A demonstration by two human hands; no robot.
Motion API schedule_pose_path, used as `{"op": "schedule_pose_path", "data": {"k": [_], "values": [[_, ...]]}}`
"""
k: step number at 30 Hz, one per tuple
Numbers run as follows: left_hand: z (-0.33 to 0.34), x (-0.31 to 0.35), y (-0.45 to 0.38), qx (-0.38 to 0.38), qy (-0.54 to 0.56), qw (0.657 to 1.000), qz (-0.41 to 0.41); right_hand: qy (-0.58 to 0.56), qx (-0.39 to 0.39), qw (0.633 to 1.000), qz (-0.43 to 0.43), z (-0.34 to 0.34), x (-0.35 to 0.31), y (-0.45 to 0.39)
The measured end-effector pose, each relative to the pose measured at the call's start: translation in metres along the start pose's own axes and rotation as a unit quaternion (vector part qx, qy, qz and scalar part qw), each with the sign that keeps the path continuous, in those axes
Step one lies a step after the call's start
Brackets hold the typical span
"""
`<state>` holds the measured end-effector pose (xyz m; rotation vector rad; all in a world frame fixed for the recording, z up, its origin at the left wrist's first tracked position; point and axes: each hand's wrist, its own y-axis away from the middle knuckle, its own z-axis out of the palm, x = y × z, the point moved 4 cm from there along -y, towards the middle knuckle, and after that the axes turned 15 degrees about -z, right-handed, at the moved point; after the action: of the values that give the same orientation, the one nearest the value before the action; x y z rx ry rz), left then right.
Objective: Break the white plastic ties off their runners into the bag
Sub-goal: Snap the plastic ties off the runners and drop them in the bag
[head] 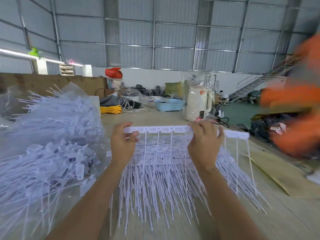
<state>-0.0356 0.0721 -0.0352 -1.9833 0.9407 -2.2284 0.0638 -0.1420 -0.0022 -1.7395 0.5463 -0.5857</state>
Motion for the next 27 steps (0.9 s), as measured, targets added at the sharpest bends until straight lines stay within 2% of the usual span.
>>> {"op": "schedule_pose_path", "data": {"k": [2, 3, 4, 5, 6, 8, 9, 10, 11, 15, 19, 22, 24, 27], "values": [[0.005, -0.006, -0.003, -0.051, 0.136, 0.981, -0.127, 0.04, 0.067, 0.997, -0.019, -0.013, -0.002, -0.01], [0.008, -0.01, -0.002, -0.073, 0.156, 0.969, -0.179, 0.054, 0.064, 0.996, -0.02, -0.015, -0.002, -0.012], [0.01, -0.013, 0.001, -0.092, 0.158, 0.958, -0.222, 0.062, 0.029, 0.998, -0.013, -0.014, -0.001, -0.013], [0.012, -0.017, 0.005, -0.104, 0.152, 0.948, -0.259, 0.062, -0.051, 0.997, -0.004, -0.008, 0.003, -0.011], [0.013, -0.02, 0.009, -0.104, 0.141, 0.943, -0.281, 0.059, -0.181, 0.982, 0.01, 0.002, 0.007, -0.006], [0.012, -0.023, 0.012, -0.087, 0.096, 0.952, -0.278, 0.021, -0.437, 0.897, 0.064, 0.024, 0.015, 0.016], [0.011, -0.022, 0.013, -0.082, 0.067, 0.959, -0.264, -0.023, -0.517, 0.85, 0.1, 0.031, 0.018, 0.026], [0.012, -0.021, 0.012, -0.081, 0.043, 0.964, -0.248, -0.073, -0.55, 0.823, 0.124, 0.036, 0.017, 0.031], [0.013, -0.019, 0.012, -0.089, 0.028, 0.968, -0.232, -0.121, -0.54, 0.822, 0.135, 0.04, 0.014, 0.033], [0.023, -0.005, 0.022, -0.159, 0.03, 0.969, -0.184, -0.261, -0.404, 0.873, 0.084, 0.05, -0.026, 0.025], [0.029, -0.001, 0.027, -0.201, 0.082, 0.958, -0.188, -0.34, -0.366, 0.866, 0.031, 0.053, -0.056, 0.032], [0.034, -0.006, 0.031, -0.228, 0.136, 0.935, -0.234, -0.406, -0.301, 0.861, 0.062, 0.048, -0.052, 0.031], [0.038, -0.006, 0.035, -0.247, 0.086, 0.938, -0.229, -0.411, -0.285, 0.862, 0.082, 0.048, -0.049, 0.032], [0.041, -0.001, 0.039, -0.25, 0.009, 0.953, -0.171, -0.409, -0.278, 0.863, 0.106, 0.05, -0.049, 0.034]]}}
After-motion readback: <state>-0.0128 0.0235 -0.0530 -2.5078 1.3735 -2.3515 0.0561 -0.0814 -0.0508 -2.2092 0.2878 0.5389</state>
